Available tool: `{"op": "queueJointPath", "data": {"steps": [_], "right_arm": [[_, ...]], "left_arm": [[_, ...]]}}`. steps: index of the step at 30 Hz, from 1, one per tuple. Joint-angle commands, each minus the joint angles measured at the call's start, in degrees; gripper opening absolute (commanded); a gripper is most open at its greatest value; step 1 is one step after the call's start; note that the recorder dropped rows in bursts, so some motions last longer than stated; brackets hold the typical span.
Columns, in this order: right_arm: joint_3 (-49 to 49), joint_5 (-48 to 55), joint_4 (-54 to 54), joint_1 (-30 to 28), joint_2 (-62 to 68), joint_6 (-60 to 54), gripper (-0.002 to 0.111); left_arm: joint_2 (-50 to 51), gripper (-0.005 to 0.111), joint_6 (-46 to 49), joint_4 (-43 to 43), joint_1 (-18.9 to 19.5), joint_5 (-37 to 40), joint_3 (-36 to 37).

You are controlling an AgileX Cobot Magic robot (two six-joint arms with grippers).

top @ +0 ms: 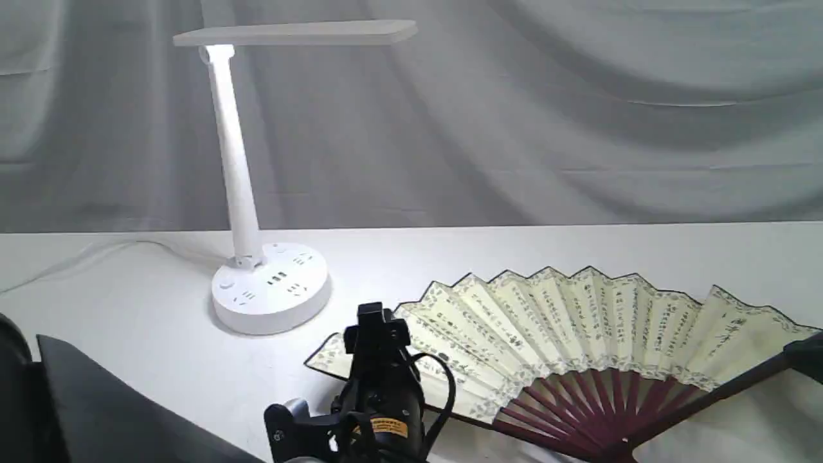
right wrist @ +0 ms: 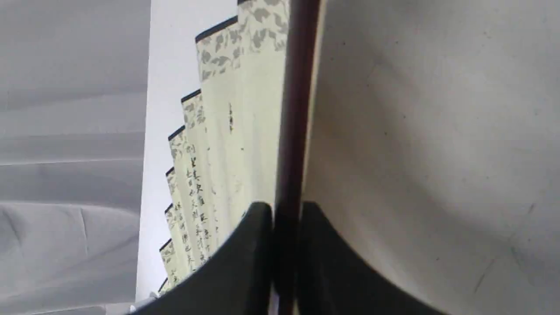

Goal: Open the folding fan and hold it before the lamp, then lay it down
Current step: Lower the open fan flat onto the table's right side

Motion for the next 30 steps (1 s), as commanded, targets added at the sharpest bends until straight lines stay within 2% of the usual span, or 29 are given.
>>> {"op": "queueJointPath", "data": {"steps": [1, 8, 18, 23, 30], "right_arm": [[0.41, -1.44, -0.73, 0.04, 0.09, -1.95, 0.0], [0.03, -4.04, -0.73, -0.04, 0.09, -1.95, 0.0], [-4.28, -7.4, -0.73, -0.04, 0.09, -2.6, 0.001], [-4.28, -11.59, -0.73, -0.04, 0.09, -2.69, 0.011], [-4.28, -9.76, -0.73, -0.04, 0.09, -3.72, 0.04]], "left_arm": [[-0.32, 0.076, -1.45, 0.57, -0.19, -1.04, 1.84], [-1.64, 0.076, -3.53, 0.57, -0.19, -7.76, 5.73], [-2.09, 0.076, -7.3, 0.72, -0.07, -8.46, 7.81], [-2.09, 0.076, -7.96, 0.72, -0.07, -10.01, 7.81], [-2.09, 0.076, -7.96, 1.69, -0.07, -10.15, 7.81]]}}
